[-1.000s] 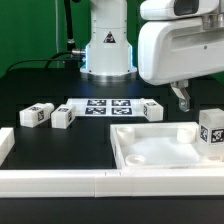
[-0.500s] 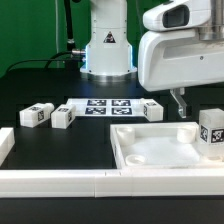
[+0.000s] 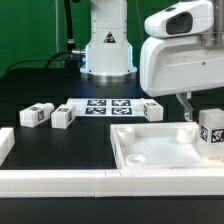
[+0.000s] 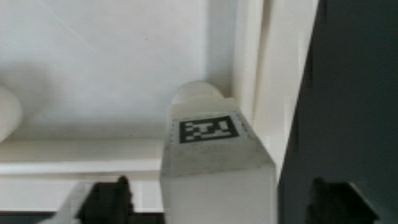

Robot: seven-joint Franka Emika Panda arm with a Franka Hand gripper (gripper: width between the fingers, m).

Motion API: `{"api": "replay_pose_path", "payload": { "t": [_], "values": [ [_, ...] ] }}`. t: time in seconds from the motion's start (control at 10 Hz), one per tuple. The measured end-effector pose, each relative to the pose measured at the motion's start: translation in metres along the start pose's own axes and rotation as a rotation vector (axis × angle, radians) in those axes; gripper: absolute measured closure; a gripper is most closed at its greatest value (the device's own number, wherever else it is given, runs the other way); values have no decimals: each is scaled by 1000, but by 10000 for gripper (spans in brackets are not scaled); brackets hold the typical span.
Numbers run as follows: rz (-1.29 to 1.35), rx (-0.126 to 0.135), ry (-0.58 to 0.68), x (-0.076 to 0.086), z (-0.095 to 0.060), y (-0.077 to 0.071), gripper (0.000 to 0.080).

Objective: Assemble square table

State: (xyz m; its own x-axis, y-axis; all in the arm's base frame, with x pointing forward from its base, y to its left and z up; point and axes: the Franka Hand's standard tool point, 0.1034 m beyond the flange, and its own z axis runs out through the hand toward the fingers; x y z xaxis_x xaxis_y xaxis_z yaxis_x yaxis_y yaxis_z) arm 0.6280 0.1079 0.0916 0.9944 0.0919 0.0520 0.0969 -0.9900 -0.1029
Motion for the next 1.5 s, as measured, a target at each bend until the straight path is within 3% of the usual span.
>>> {"api": "replay_pose_path", "payload": {
  "t": [0.2, 0.6, 0.7, 1.0, 1.3, 1.5],
  "values": [
    [0, 0, 1, 0, 0, 0, 516],
    [25, 1, 3, 0, 0, 0, 515],
    [198, 21, 20, 1, 1, 0, 515],
    [616, 43, 53, 0, 1, 0, 515],
    [950, 43, 47, 0, 1, -3, 515],
    [1028, 45, 40, 1, 2, -4, 515]
  ]
}}
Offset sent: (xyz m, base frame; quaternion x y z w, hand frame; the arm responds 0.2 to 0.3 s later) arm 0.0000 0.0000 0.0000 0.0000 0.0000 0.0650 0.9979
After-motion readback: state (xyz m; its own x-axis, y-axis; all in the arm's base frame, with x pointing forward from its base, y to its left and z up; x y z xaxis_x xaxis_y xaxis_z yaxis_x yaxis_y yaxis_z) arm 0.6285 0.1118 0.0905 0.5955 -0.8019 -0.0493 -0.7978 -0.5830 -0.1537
